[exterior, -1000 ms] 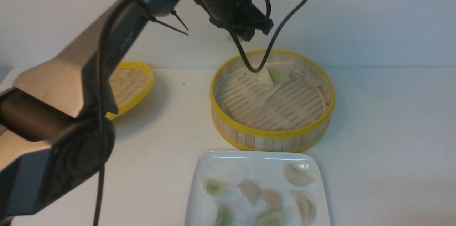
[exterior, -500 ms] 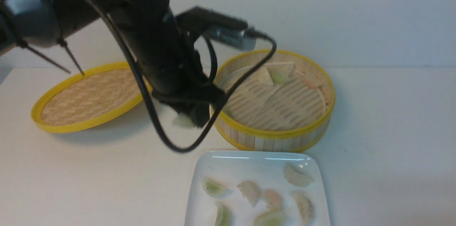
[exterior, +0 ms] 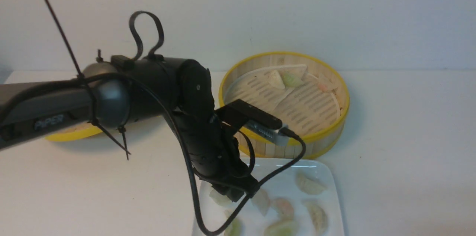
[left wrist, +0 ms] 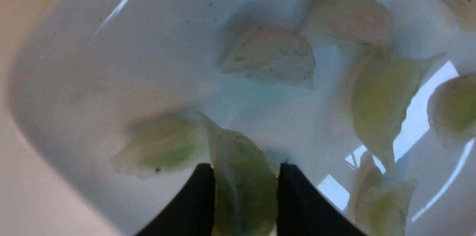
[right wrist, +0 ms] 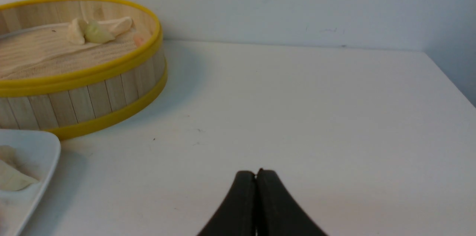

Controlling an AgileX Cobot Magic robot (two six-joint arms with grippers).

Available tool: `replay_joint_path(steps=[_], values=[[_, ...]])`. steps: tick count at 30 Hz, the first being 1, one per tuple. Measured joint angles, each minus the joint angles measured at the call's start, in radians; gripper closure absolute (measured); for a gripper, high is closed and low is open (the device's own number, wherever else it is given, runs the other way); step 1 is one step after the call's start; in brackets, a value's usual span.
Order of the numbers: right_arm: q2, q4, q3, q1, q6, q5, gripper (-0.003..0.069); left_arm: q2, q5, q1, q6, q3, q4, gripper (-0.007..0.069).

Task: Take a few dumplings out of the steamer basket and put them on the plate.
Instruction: Use the left arm to put the dumpling into the plate, then use the right arm to grab a dumpling from inside the steamer

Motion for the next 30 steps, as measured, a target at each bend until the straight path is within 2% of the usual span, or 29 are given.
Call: replay_joint_path(steps=[5, 10, 13, 16, 17, 19, 20, 22, 24, 26, 30], values=[[0.000, 0.000, 0.000, 0.000, 0.000, 0.000, 0.0673, 0.029, -0.053, -0.030, 0.022, 0.000, -0.001, 0.0419], [0.000, 0.000, 0.000, 0.000, 0.000, 0.000, 0.0673, 0.031, -0.049, -0.039, 0.022, -0.024, -0.004, 0.0224], [0.000, 0.000, 0.000, 0.000, 0.000, 0.000, 0.0673, 0.031, 0.007, -0.039, 0.015, -0.080, -0.003, 0.0137], [0.000, 0.000, 0.000, 0.000, 0.000, 0.000, 0.0673, 0.029, 0.112, -0.039, -0.018, -0.167, 0.000, 0.0127], [0.000, 0.000, 0.000, 0.000, 0.000, 0.000, 0.0673, 0.025, 0.143, -0.039, -0.032, -0.193, 0.006, 0.0141], [0.000, 0.000, 0.000, 0.000, 0.000, 0.000, 0.0673, 0.004, 0.211, -0.039, -0.077, -0.254, 0.035, 0.0220], [0.000, 0.000, 0.000, 0.000, 0.000, 0.000, 0.0673, 0.001, 0.216, -0.039, -0.077, -0.254, 0.035, 0.0230], [0.000, 0.000, 0.000, 0.000, 0.000, 0.000, 0.0673, -0.066, 0.255, -0.039, -0.108, -0.289, 0.074, 0.0419], [0.000, 0.000, 0.000, 0.000, 0.000, 0.000, 0.0673, -0.134, 0.260, -0.039, -0.114, -0.293, 0.091, 0.0561], [0.000, 0.000, 0.000, 0.000, 0.000, 0.000, 0.0673, -0.201, 0.259, -0.039, -0.120, -0.293, 0.096, 0.0606], [0.000, 0.000, 0.000, 0.000, 0.000, 0.000, 0.0673, -0.359, 0.230, -0.039, -0.120, -0.261, 0.097, 0.0631]])
